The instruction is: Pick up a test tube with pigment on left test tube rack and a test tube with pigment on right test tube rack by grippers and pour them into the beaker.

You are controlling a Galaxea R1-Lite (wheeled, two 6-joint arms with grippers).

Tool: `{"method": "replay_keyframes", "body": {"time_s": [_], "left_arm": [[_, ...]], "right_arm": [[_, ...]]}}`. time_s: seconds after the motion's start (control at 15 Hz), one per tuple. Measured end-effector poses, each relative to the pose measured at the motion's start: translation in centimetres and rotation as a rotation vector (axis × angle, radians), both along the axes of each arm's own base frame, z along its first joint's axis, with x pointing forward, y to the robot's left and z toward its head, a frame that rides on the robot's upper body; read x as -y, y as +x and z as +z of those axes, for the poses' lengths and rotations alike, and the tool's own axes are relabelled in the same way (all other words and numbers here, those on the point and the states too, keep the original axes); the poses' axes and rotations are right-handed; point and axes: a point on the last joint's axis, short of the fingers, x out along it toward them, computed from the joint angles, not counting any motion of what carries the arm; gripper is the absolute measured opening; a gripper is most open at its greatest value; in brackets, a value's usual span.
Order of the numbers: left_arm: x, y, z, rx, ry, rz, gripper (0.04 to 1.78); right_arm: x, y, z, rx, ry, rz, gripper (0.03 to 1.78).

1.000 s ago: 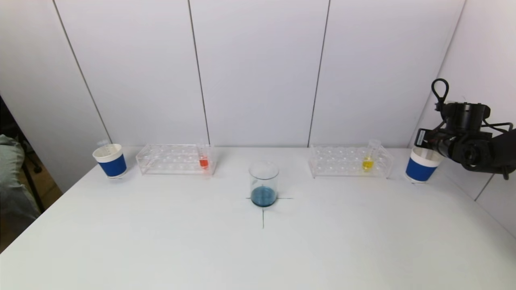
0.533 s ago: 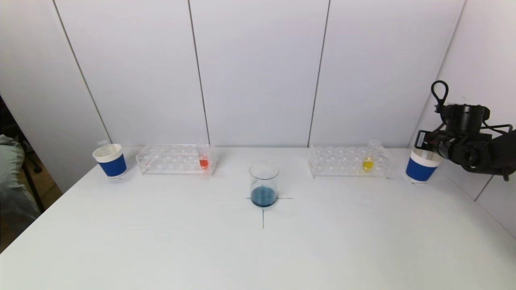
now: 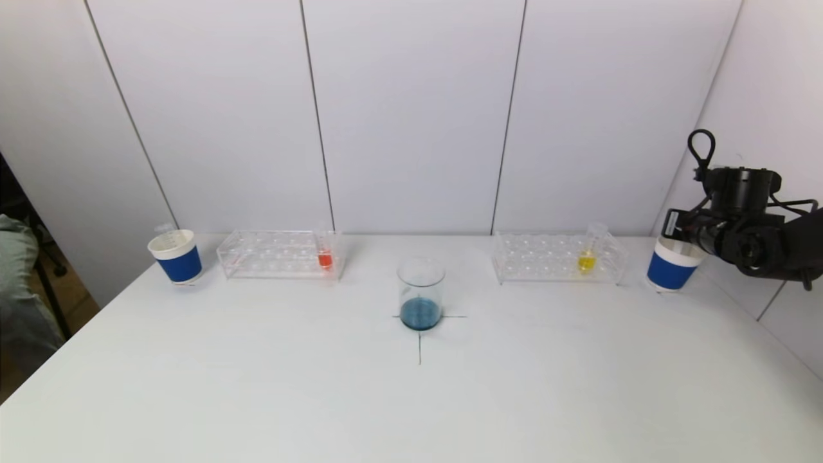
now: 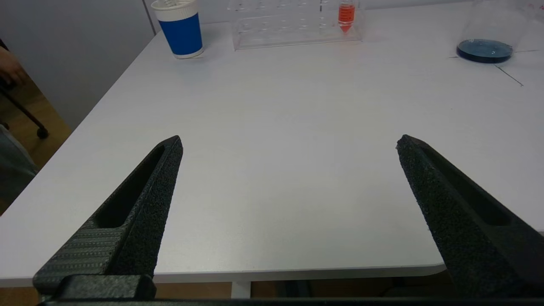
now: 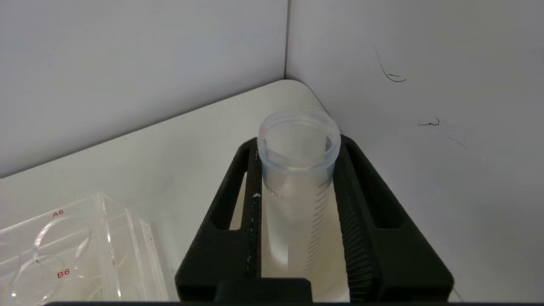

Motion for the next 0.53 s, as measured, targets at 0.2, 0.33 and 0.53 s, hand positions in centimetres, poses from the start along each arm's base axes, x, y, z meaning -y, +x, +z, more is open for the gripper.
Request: {"method": "replay_keyframes", "body": {"time_s": [0.2,0.33,0.53], "left_arm": [[0.00,0.00,0.00,0.000,0.000,0.000,1.76],[0.00,0.00,0.00,0.000,0.000,0.001,1.76],[0.00,0.00,0.00,0.000,0.000,0.000,1.76]], "right_arm": [[0.04,-0.03,0.12,0.003,0.000,-0.002,1.03],[0.08,-0.04,0.17,0.005,0.001,-0.003,1.36],[0.14,-0.24,0.67,0.015,-0.002,-0.006,1.68]]}}
